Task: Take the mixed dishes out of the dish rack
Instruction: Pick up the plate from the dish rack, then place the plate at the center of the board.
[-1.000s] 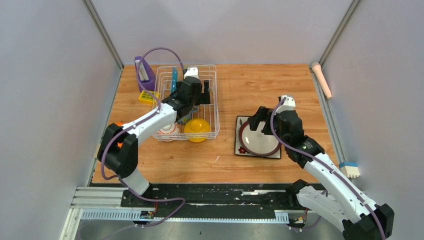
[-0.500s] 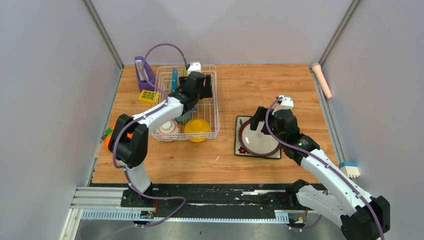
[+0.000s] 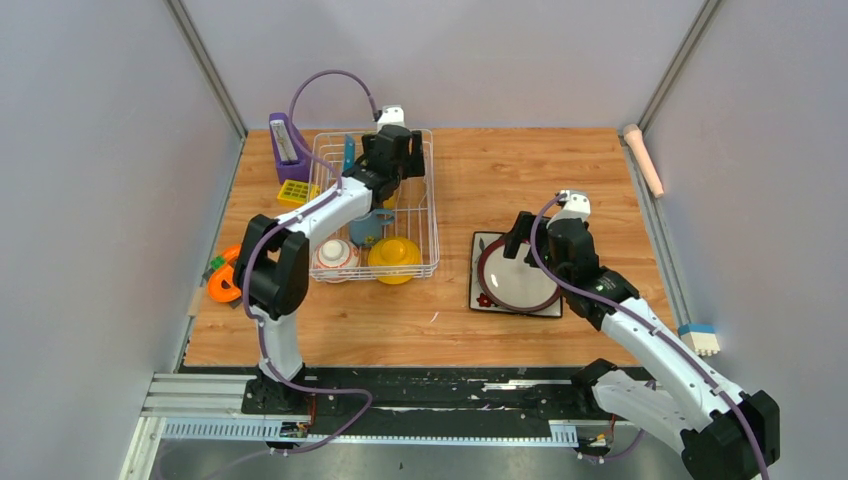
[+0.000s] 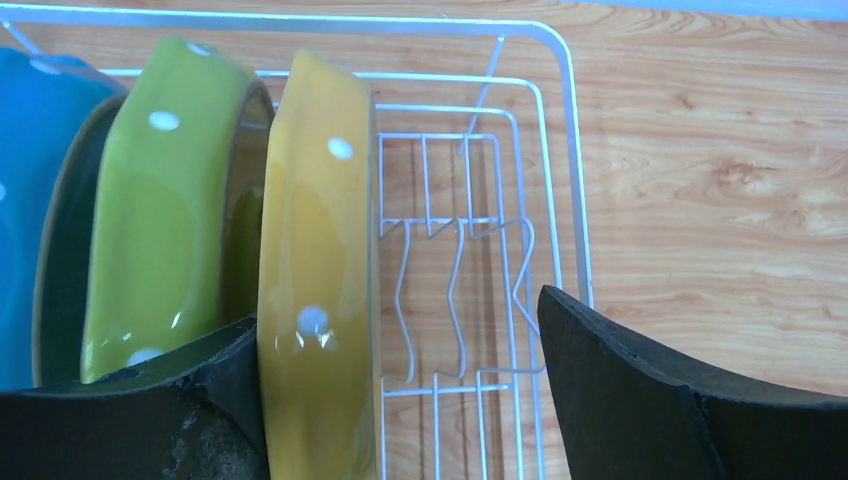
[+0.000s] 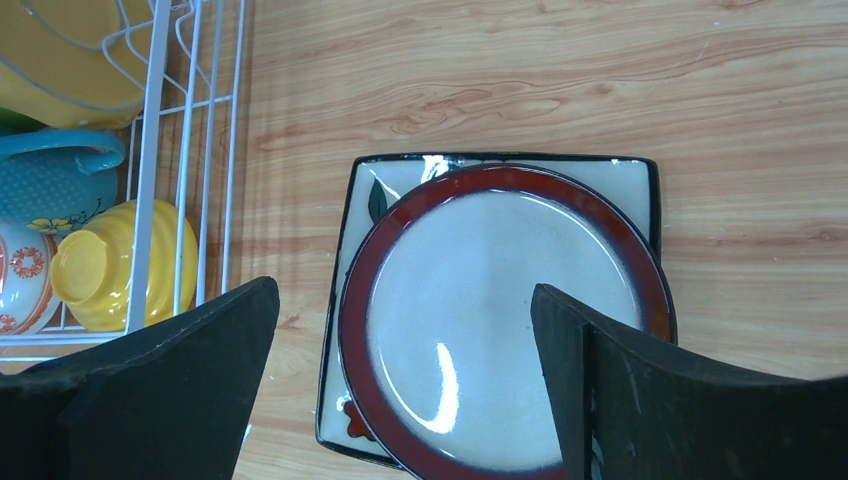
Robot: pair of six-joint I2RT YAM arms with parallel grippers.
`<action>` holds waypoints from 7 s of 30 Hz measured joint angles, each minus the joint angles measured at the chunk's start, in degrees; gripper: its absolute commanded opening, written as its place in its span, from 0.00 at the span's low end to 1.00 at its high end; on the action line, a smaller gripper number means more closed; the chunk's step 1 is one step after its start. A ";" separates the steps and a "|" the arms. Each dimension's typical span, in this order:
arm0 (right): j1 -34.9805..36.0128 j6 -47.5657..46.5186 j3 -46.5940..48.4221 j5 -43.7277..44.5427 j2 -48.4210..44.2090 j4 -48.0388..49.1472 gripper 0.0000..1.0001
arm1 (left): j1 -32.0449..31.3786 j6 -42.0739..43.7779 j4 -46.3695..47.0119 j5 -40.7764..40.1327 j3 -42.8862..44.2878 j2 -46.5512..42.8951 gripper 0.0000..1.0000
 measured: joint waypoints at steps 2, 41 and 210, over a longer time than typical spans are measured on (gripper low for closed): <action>0.00 -0.04 0.00 0.46 0.09 0.00 1.00 | 0.63 0.07 -0.07 0.96 1.03 0.87 0.88; 0.00 -0.35 -0.22 1.09 0.81 0.00 1.00 | 2.08 1.53 -8.92 -2.10 6.75 3.93 0.44; -5.81 55.87 -6.23 -51.60 -2.56 8.83 0.00 | -29.75 92.37 -17.03 43.71 -28.61 -46.36 1.00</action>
